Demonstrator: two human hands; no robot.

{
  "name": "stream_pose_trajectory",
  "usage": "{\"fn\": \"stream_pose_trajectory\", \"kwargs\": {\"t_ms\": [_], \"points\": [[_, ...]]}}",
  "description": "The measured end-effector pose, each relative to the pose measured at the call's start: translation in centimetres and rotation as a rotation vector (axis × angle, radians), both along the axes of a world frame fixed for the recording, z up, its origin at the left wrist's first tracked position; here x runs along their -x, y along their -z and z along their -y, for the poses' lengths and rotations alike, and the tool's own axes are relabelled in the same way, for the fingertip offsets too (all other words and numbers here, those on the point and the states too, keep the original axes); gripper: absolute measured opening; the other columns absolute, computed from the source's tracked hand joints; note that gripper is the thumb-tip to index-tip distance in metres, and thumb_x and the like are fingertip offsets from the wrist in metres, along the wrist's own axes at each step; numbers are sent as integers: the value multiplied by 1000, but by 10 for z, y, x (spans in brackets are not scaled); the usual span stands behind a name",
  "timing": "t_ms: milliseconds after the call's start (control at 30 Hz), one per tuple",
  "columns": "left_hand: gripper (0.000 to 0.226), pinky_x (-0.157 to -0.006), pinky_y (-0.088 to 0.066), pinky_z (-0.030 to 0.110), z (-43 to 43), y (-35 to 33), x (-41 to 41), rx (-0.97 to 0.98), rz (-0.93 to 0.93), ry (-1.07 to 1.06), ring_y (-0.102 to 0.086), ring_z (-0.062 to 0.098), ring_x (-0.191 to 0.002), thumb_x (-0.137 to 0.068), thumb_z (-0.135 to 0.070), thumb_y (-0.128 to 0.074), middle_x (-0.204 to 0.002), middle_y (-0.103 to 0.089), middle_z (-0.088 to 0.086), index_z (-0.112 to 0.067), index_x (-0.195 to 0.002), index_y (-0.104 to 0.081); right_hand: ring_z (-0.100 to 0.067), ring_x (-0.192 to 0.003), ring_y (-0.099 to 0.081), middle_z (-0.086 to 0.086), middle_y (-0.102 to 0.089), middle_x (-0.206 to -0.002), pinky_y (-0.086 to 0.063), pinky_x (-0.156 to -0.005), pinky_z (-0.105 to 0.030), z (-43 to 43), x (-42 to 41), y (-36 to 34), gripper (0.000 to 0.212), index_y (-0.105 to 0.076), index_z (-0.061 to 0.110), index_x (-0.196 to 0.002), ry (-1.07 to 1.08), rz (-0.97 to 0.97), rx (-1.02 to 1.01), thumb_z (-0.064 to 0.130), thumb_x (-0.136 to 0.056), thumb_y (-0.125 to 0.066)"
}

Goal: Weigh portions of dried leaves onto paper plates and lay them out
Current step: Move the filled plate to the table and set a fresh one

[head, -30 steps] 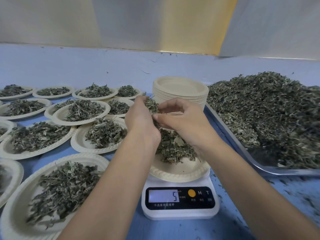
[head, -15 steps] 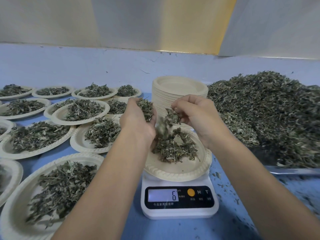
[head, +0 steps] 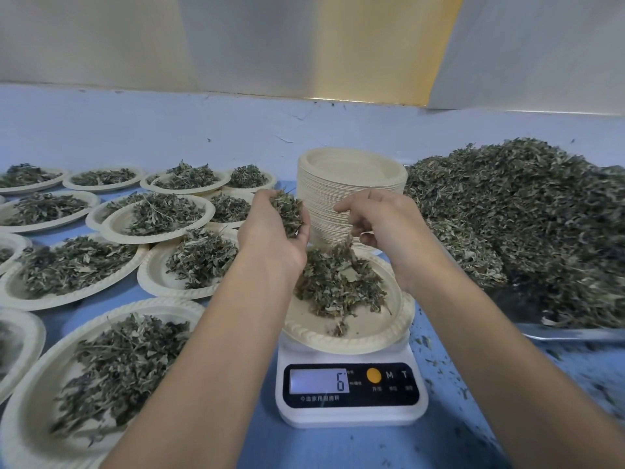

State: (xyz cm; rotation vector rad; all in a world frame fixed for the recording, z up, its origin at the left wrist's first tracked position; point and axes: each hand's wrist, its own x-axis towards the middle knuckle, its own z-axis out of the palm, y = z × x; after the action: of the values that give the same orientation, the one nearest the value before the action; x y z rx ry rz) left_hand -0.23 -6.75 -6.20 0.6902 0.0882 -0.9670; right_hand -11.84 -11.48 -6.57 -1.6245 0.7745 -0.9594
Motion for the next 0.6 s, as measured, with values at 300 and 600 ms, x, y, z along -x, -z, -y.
{"fn": "stream_pose_trajectory", "kwargs": {"t_ms": [300, 600], "points": [[13, -43, -47, 17, -1, -2, 3, 24, 6, 24, -52, 14, -59, -91, -15, -55, -83, -53, 6, -7, -101, -53, -4, -48, -42, 15, -49, -47, -37, -48, -13, -1, -1, 0, 22, -65, 13, -71, -18, 45, 10, -1, -82, -52], [8, -65, -49, 22, 2, -5, 18, -41, 179, 111, -56, 14, -69, -91, -17, -52, -76, -56, 3, -13, -86, -57, -8, -70, -60, 3, -65, -87, -51, -73, -24, -12, -9, 1, 22, -68, 19, -97, -135, 90, 231, 8, -79, -74]]}}
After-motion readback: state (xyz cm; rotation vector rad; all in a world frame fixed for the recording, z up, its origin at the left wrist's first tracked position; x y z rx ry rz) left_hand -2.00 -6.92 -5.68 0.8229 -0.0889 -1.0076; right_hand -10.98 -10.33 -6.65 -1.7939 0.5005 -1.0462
